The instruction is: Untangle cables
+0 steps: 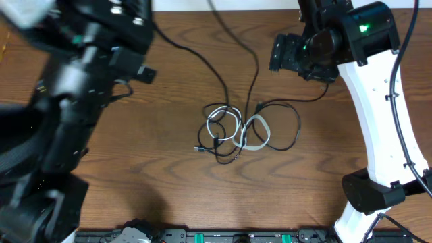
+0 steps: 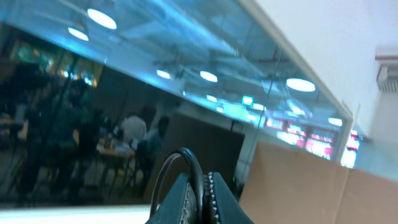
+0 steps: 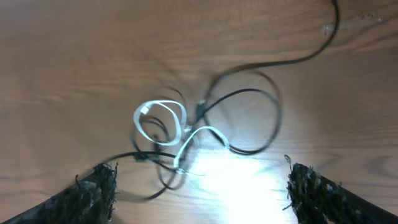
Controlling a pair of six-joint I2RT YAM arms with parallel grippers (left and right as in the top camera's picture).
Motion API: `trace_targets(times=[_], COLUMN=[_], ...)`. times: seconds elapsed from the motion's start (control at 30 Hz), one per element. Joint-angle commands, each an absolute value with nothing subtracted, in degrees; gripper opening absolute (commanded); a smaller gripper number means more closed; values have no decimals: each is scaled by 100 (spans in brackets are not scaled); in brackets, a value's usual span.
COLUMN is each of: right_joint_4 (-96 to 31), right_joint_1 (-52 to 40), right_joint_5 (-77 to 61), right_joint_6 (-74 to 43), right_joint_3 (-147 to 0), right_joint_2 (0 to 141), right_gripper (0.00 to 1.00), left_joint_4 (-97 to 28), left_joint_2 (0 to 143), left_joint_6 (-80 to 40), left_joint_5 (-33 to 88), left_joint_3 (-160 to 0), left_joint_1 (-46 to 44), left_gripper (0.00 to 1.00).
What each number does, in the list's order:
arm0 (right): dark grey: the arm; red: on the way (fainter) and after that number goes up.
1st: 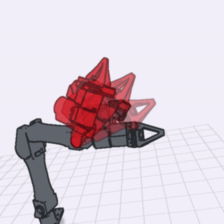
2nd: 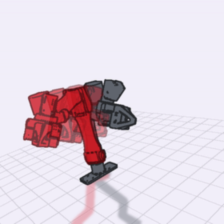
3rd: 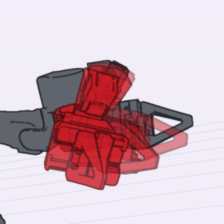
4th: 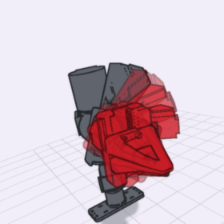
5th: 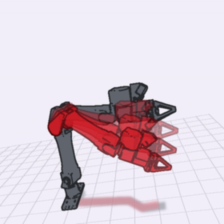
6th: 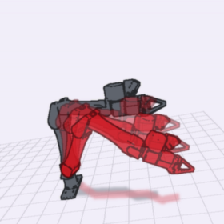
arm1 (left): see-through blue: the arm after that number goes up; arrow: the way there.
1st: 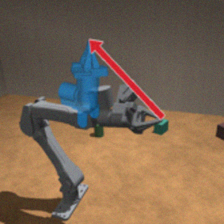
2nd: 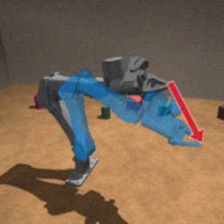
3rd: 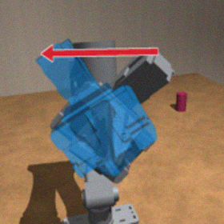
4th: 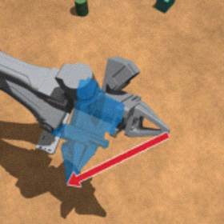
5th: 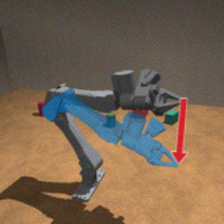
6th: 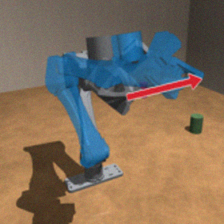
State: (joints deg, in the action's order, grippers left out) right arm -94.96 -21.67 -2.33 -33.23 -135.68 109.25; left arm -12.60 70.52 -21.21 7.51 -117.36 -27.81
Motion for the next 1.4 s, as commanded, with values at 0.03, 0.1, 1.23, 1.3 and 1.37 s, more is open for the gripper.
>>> trace_targets(times=[0.03,0.1,1.23,1.3,1.37], right_joint_4=[-9487,-9271,-4528,-4628,-4748], right_joint_1=[-2408,-2613,-3531,-3472,-3367], right_joint_5=[-215,-215,-744,-272,-73], right_joint_6=[-2580,-2582,-2895,-3295,-3553], right_joint_3=[-12921,-12427,-7188,-7190,-7212], right_joint_2=[10903,10903,10906,10903,10901], right_gripper=[86,86,33,15,8], left_joint_4=[-1238,-1253,-1813,-1907,-2058], left_joint_2=[7137,7137,6731,6696,6681], left_joint_6=[-2180,-2178,-1599,-1496,-1267], left_joint_5=[484,401,-1470,-1708,-2250], left_joint_3=[-11887,-11885,-11885,-11885,-11885], left_joint_1=[-2757,-2757,-2755,-2755,-2755], left_gripper=[8,8,8,8,8])
